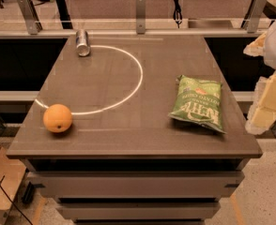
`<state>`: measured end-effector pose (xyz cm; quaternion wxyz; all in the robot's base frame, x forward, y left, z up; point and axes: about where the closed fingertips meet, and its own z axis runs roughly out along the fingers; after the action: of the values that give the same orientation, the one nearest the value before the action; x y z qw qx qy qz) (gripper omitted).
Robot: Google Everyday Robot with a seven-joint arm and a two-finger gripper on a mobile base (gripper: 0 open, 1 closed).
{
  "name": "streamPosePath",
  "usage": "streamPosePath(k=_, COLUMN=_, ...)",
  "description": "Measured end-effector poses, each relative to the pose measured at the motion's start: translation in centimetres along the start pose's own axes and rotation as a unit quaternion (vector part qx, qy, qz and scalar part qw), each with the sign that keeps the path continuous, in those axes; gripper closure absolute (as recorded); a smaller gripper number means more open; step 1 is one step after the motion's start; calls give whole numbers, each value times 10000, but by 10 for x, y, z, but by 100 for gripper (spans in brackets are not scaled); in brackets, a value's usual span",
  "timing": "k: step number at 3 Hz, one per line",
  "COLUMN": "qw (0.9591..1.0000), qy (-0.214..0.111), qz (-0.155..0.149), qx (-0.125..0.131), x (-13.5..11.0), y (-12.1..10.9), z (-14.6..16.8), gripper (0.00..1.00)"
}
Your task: Move green jalapeno chip bag near redbull can
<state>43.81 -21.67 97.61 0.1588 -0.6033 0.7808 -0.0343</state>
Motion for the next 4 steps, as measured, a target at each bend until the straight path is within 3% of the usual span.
streamPosePath(k=1, qw=10000, qy=0, qz=0, qx=1, x=0, y=0, z=0, gripper=0)
streamPosePath(k=2, qw=9989, qy=-394, qz=-112, qx=224, x=-5, y=-14, z=-6, gripper=0)
streamPosePath(k=3, qw=9912, qy=-1260, qz=-181, qx=364, x=-17, y=-39, z=9, gripper=0)
streamPosePath(k=4, qw=9847, qy=-1731, qz=-173, qx=120, x=-41, y=-59, z=43, gripper=0)
